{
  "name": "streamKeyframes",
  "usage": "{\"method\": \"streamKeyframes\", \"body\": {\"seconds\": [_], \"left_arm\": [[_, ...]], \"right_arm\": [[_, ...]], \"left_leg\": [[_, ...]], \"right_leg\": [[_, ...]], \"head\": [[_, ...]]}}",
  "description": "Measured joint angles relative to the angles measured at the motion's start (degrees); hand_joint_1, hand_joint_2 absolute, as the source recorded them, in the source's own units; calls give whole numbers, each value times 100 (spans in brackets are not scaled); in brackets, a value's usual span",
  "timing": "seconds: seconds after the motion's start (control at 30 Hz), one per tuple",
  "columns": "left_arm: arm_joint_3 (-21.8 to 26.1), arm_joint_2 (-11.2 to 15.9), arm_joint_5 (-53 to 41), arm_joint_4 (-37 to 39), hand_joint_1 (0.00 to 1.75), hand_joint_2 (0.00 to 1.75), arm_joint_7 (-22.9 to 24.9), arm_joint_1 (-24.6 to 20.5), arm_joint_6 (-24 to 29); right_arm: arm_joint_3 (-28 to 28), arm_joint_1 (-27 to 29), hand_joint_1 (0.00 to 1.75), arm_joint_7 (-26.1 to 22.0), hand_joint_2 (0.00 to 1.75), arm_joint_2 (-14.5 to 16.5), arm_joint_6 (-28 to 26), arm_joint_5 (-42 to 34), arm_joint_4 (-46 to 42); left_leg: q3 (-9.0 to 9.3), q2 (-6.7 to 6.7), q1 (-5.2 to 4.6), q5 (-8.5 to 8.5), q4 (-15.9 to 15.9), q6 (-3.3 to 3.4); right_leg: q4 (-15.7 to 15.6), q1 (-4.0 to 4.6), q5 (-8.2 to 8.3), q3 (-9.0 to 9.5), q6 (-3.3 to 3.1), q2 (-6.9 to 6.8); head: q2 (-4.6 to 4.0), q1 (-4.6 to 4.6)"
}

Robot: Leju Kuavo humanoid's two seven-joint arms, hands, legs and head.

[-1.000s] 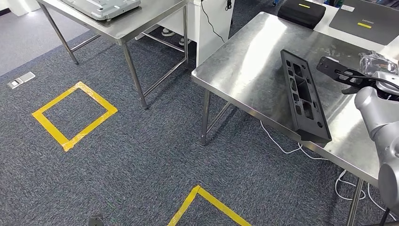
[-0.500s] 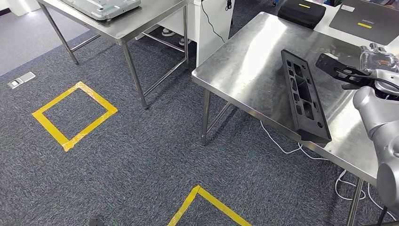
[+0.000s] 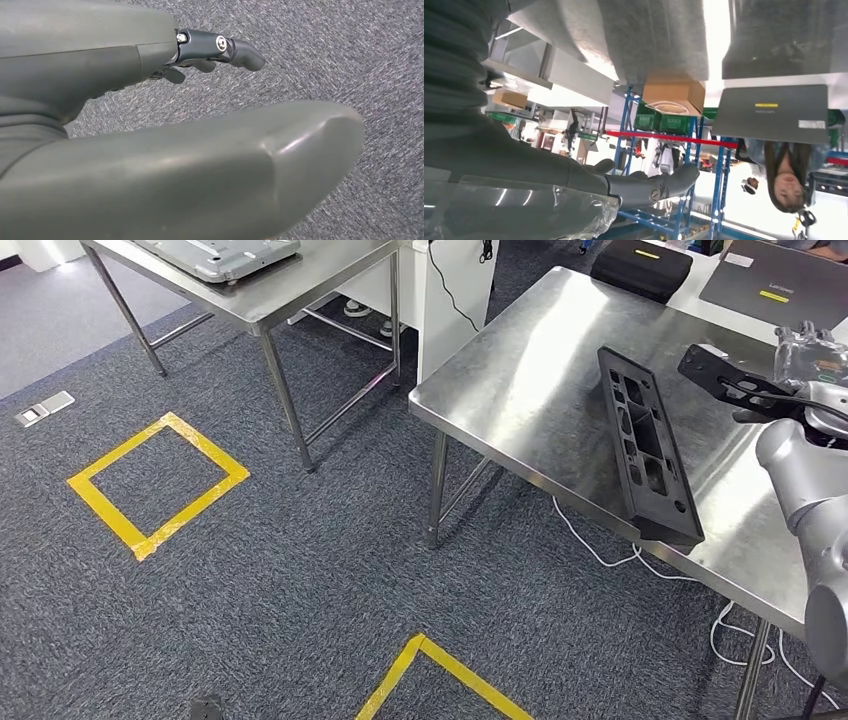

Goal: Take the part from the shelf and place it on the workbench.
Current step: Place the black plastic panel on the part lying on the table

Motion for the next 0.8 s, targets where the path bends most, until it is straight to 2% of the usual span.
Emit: {"method": "streamKeyframes", "body": {"seconds": [0.03,0.07,0.1,0.13,0.17,0.2,0.23,0.3,0.37,0.43,0.47,0.5,0.53,0.57,0.6,0.63,0.7,0.73,0.77,0.8], "left_arm": [[0,-4,0,0,0,0,4,1,-2],[1,-8,0,0,0,0,9,1,-4],[1,-11,-2,0,0,0,13,1,-4],[1,-10,-4,-1,0,0,14,1,-4],[1,1,-9,-1,0,0,17,2,-3],[1,9,-16,-2,0,0,19,3,-2],[0,16,-22,-2,0,0,21,4,0],[0,16,-33,-1,0,0,22,7,2],[0,16,-36,0,0,0,24,6,2],[0,18,-37,0,0,0,26,10,2],[0,18,-37,0,0,0,27,15,2],[0,18,-37,0,0,0,29,21,2],[0,18,-37,0,0,0,32,24,2],[0,17,-37,0,0,0,36,26,2],[0,16,-37,0,0,0,40,27,2],[0,18,-37,0,0,0,45,27,3],[-1,43,-38,1,0,0,51,29,9],[-1,53,-39,2,0,0,52,31,12],[-1,61,-40,3,0,0,54,33,15],[-1,52,-43,3,0,0,54,32,15]], "right_arm": [[-9,13,0,1,175,-8,-1,1,2],[-18,24,0,2,175,-13,-1,3,3],[-27,29,0,3,175,-15,-2,8,3],[-33,29,0,4,175,-15,-3,14,3],[-35,20,0,5,175,-11,-4,23,4],[-36,13,0,5,175,-1,-6,32,4],[-37,12,0,6,175,9,-7,42,5],[-38,22,0,7,175,25,-8,63,5],[-38,22,0,8,175,32,-10,78,-1],[-38,12,0,8,175,44,-12,81,-5],[-38,14,0,8,175,54,-12,81,-5],[-38,22,0,8,175,62,-11,81,-4],[-38,34,0,8,175,73,-10,81,-4],[-38,44,0,8,175,83,-10,83,-3],[-38,47,0,8,175,88,-10,85,-3],[-38,49,0,8,175,94,-10,89,-3],[-38,51,0,12,175,101,-10,96,3],[-38,62,0,16,175,101,-10,99,8],[-38,78,0,20,175,98,-10,102,12],[-39,91,0,23,175,90,-11,108,12]], "left_leg": [[-3,19,5,-1,1,-11],[-5,37,18,-3,3,-32],[-6,62,39,-8,8,-66],[-3,91,49,-18,18,-118],[-2,124,46,-34,31,-176],[5,161,34,-54,40,-232],[16,202,13,-73,44,-279],[46,296,22,-101,30,-331],[18,269,75,-212,146,-374],[-211,107,98,-539,685,-405],[-408,42,92,-741,1104,-403],[-602,11,84,-887,1489,-391],[-733,-3,71,-925,1715,-361],[-776,-15,52,-852,1743,-310],[-694,-46,22,-662,1507,-235],[-530,-135,-19,-413,1105,-134],[-205,-383,-91,-85,386,75],[-115,-463,-123,-30,203,141],[-72,-469,-145,-37,136,174],[-35,-403,-162,-24,72,181]], "right_leg": [[162,-17,-39,-77,37,-4],[98,-37,6,-37,93,-18],[-201,-64,126,126,164,-60],[-641,-93,265,357,238,-177],[-1025,-91,386,569,287,-306],[-1296,-85,463,712,271,-386],[-1416,-68,491,772,214,-426],[-1414,-52,505,761,37,-290],[-1416,-64,519,768,-78,-167],[-1419,-53,527,780,-167,-48],[-1418,-28,525,783,-198,18],[-1418,2,524,784,-219,92],[-1417,35,524,788,-229,173],[-1417,69,522,794,-236,261],[-1417,102,521,804,-238,345],[-1418,120,520,814,-241,423],[-1420,137,517,818,-240,550],[-1424,119,517,816,-236,602],[-1436,101,520,811,-227,656],[-1466,97,531,813,-209,720]], "head": [[0,-2],[0,-2],[0,-2],[0,2],[0,11],[0,5],[0,-4],[0,-36],[0,-45],[0,-51],[0,-52],[0,-53],[0,-55],[0,-54],[0,-54],[0,-54],[0,-33],[0,-27],[0,-24],[0,-34]]}}
